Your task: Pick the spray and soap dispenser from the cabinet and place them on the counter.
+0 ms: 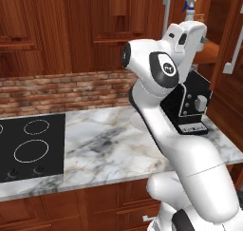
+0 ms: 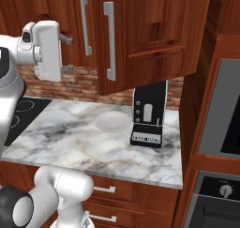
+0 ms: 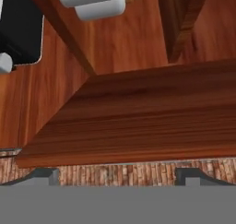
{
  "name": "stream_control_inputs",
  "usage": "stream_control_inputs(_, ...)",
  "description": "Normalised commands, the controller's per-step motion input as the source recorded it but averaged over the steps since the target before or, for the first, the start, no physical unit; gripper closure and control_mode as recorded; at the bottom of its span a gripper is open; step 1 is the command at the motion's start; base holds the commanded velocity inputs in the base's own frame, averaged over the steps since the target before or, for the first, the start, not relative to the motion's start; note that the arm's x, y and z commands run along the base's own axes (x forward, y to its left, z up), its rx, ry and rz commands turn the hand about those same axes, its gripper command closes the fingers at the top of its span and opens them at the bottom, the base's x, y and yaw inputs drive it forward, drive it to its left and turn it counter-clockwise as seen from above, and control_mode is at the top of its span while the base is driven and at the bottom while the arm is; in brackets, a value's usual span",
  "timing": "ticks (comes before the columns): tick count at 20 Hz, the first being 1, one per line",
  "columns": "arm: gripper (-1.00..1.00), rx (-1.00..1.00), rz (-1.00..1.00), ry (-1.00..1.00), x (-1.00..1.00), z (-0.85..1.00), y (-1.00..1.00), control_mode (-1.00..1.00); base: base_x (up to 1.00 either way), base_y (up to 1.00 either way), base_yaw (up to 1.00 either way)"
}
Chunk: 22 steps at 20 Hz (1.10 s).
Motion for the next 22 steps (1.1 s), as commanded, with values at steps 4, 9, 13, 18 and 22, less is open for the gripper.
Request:
stream_control_inputs(4, -1.0, 0.0, -0.17, 0.03, 0.37, 0.0, 0.0, -1.0, 0.0, 0.0, 0.0)
stream_control_inputs(9, -1.0, 0.0, -0.16, 0.07, 0.24, 0.0, -0.07, -1.0, 0.0, 0.0, 0.0)
stream_control_inputs(13, -1.0, 0.01, -0.1, 0.07, 0.15, 0.0, -0.16, -1.0, 0.0, 0.0, 0.0)
stream_control_inputs(18, -1.0, 0.0, -0.03, 0.0, 0.02, -0.02, -0.28, -1.0, 0.0, 0.0, 0.0)
stream_control_inputs(22, -1.0, 0.0, 0.0, 0.0, 0.0, -0.08, -0.35, -1.0, 0.0, 0.0, 0.0)
